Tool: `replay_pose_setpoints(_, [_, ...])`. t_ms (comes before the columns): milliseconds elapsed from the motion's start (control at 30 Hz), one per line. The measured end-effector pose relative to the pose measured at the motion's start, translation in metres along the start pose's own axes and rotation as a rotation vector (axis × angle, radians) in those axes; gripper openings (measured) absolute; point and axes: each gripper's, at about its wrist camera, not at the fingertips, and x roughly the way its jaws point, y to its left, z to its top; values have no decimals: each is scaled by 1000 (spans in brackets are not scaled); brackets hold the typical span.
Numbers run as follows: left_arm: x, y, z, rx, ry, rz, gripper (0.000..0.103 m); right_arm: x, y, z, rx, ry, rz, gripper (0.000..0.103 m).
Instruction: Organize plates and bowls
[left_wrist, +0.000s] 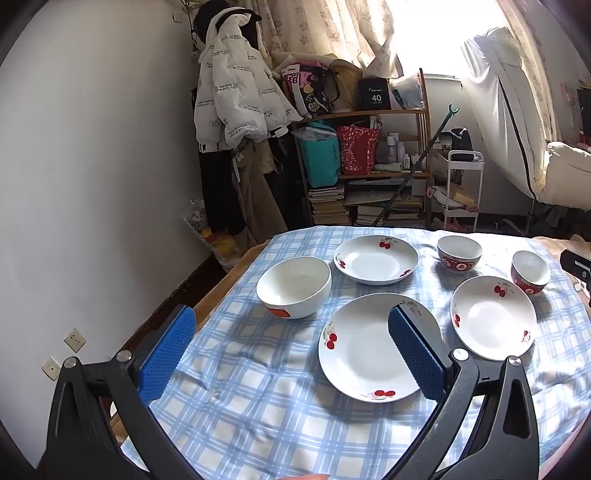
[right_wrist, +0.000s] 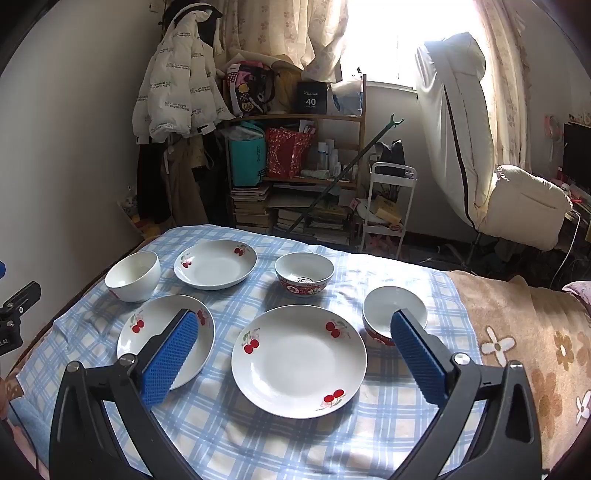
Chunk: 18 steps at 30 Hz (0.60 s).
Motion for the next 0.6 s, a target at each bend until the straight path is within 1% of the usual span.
replay_pose_setpoints(167, [1,2,0,-10,1,-12,102,0,0,0,0,1,-1,103])
replay_pose_setpoints(267, [1,1,2,1,-5,-9,102,0,0,0,0,2,-1,103])
replay_pose_setpoints(600, [2,2,1,-7,-10,-11,102,0,0,0,0,1,-2,103])
